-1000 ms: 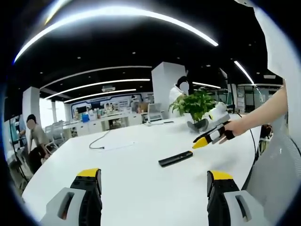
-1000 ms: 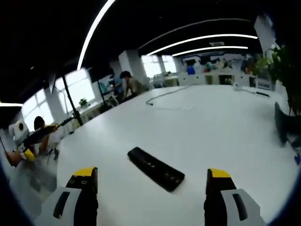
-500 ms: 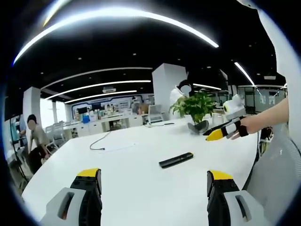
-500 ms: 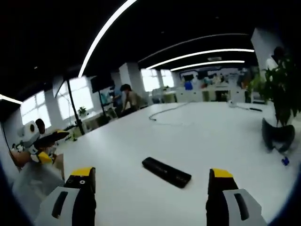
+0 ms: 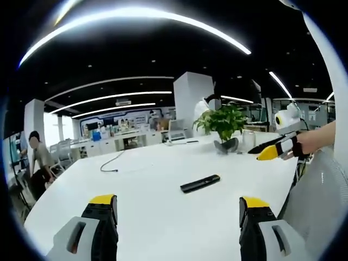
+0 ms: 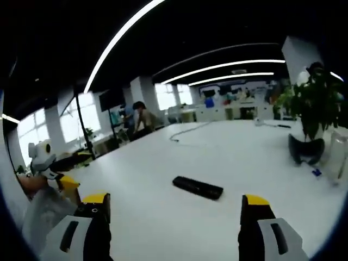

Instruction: Press the specified remote control buttons in sequence, fully releasing each button before pressing the next.

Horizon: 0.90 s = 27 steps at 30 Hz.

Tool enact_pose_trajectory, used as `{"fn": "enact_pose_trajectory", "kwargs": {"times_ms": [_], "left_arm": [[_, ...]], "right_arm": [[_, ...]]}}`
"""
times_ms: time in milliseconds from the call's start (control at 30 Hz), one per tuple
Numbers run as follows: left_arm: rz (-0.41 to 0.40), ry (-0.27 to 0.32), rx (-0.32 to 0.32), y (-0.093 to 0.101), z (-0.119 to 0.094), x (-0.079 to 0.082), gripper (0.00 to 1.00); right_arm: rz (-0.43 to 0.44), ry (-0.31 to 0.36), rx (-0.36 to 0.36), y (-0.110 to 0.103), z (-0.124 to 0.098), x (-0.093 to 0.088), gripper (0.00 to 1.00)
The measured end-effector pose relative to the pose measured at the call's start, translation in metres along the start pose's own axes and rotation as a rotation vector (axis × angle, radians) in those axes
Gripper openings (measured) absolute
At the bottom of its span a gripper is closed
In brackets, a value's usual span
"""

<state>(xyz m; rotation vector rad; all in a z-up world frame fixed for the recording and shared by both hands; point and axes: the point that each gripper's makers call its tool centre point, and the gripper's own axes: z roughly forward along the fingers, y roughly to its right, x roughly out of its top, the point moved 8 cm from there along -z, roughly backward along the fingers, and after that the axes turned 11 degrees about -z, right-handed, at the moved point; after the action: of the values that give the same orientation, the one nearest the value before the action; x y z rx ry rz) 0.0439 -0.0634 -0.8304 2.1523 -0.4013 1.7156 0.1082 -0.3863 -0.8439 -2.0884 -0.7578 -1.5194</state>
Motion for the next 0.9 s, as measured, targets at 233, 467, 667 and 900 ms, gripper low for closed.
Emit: {"fn": "enact_pose_trajectory", "kwargs": {"times_ms": [233,467,667,900], "left_arm": [[-0.013,0.004,0.003,-0.001,0.0,0.0,0.96],[-0.015,0.013,-0.002,-0.001,-0.001,0.001,0.95],[-0.008,0.011,0.002,-0.001,-0.002,0.001,0.95],[0.098,0.009,0.006,0.003,-0.003,0.0,0.99]], "right_arm": [[0.01,0.005,-0.052,-0.014,-0.009,-0.002,0.99],[-0.108,-0.042,-0.111,-0.025,-0.024,0.007,0.9],[-0.121,-0.105,-0.167,-0.021,-0.035,-0.004,0.87],[-0.16,-0.119,-0.219,-0.02,-0.036,-0.006,0.85]]}}
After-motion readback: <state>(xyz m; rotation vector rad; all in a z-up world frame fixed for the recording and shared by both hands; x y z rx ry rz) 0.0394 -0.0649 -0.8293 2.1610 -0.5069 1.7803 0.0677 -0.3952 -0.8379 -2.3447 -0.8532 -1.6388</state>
